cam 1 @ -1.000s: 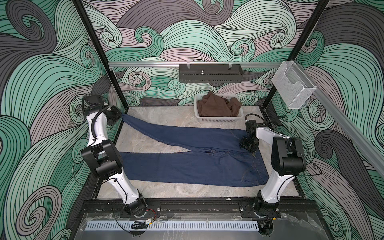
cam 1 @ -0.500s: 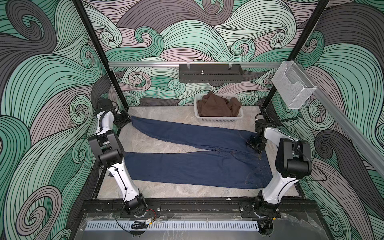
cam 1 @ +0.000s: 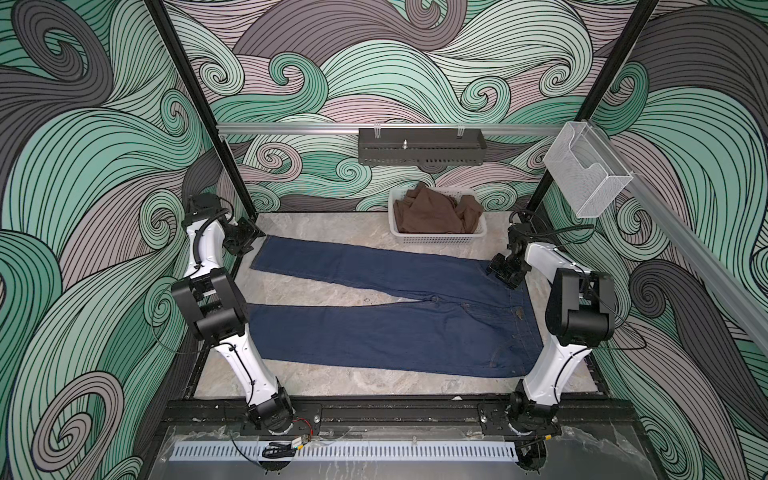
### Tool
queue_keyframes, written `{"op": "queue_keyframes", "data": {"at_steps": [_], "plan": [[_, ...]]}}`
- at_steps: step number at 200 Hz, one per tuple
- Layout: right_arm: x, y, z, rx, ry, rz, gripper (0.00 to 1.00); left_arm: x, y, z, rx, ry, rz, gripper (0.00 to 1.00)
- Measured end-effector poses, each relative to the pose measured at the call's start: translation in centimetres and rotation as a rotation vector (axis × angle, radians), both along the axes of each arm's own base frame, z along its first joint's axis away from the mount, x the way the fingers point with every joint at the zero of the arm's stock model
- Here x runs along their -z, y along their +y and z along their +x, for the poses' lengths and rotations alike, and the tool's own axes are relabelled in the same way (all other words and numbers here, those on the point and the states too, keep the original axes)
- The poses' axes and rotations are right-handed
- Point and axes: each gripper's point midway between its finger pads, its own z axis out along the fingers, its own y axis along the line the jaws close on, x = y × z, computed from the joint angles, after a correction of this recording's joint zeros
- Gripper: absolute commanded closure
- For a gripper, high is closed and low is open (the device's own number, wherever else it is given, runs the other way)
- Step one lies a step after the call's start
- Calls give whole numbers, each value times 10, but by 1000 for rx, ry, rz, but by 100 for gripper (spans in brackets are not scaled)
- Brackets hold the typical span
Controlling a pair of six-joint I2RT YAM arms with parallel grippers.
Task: Fold and stack the trousers
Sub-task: Move the trousers to the center of the table.
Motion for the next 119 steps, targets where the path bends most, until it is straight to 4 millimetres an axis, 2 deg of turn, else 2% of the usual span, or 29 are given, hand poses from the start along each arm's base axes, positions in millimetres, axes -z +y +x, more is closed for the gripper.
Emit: {"op": "queue_keyframes", "data": {"at_steps": [23, 54, 74, 119], "plan": [[20, -2, 5, 4, 48, 5, 40, -17, -9, -18, 0, -24, 4, 37], [21, -6, 23, 7, 34, -4, 41, -31, -14, -25, -4, -53, 2, 37], [21, -10, 37, 11, 22, -11, 42, -33, -15, -25, -8, -59, 1, 37], [19, -24, 81, 18, -48, -24, 43, -34, -14, -24, -17, -61, -4, 37]]}}
